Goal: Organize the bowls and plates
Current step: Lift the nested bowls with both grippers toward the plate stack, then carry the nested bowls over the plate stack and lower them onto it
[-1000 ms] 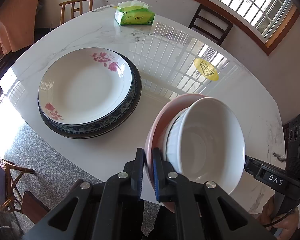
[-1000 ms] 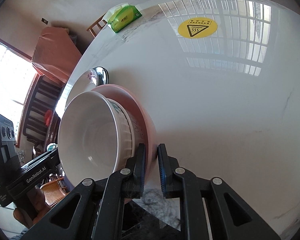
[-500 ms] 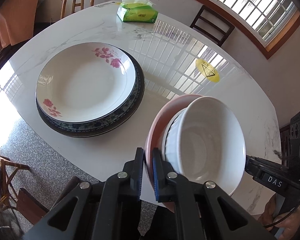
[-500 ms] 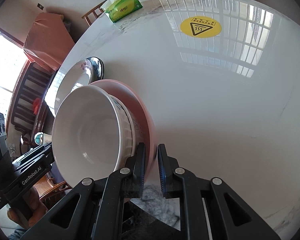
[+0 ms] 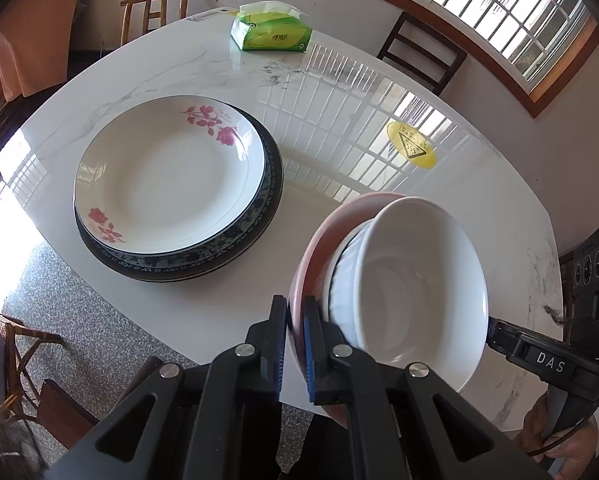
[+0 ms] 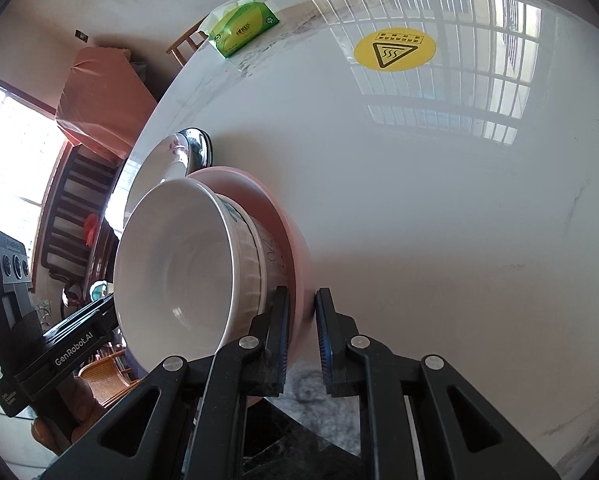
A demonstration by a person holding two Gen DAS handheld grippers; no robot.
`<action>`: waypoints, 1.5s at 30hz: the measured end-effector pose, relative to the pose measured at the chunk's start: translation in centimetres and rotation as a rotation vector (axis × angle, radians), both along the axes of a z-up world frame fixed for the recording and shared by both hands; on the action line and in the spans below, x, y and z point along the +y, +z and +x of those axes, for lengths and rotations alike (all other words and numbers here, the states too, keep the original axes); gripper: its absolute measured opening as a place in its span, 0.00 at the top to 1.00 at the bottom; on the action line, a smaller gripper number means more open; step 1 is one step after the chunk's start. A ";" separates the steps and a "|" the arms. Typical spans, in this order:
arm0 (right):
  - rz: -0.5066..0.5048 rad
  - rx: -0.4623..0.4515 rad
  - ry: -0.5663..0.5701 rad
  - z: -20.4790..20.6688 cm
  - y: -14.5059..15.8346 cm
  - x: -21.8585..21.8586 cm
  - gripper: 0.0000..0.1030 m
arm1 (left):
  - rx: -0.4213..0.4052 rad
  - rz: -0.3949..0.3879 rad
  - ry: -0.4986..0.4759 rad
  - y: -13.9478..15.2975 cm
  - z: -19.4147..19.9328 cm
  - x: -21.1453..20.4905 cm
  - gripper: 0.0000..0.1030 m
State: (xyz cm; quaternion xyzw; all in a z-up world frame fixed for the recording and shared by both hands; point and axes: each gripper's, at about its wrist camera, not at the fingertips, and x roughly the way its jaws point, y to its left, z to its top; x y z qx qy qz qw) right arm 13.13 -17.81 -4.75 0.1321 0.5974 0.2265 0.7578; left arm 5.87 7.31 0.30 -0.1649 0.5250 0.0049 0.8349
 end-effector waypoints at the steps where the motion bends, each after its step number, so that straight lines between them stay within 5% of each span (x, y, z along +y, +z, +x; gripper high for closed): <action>1: 0.004 0.001 -0.003 0.0 0.1 -0.1 0.85 | -0.002 -0.002 0.001 0.1 0.1 0.1 0.94; 32: 0.079 -0.064 0.036 2.1 4.8 4.0 0.85 | -0.101 -0.017 0.116 6.0 0.5 6.4 0.95; 45: 0.105 -0.069 0.071 4.2 5.8 7.6 0.85 | -0.100 -0.020 0.183 6.2 0.9 10.0 0.95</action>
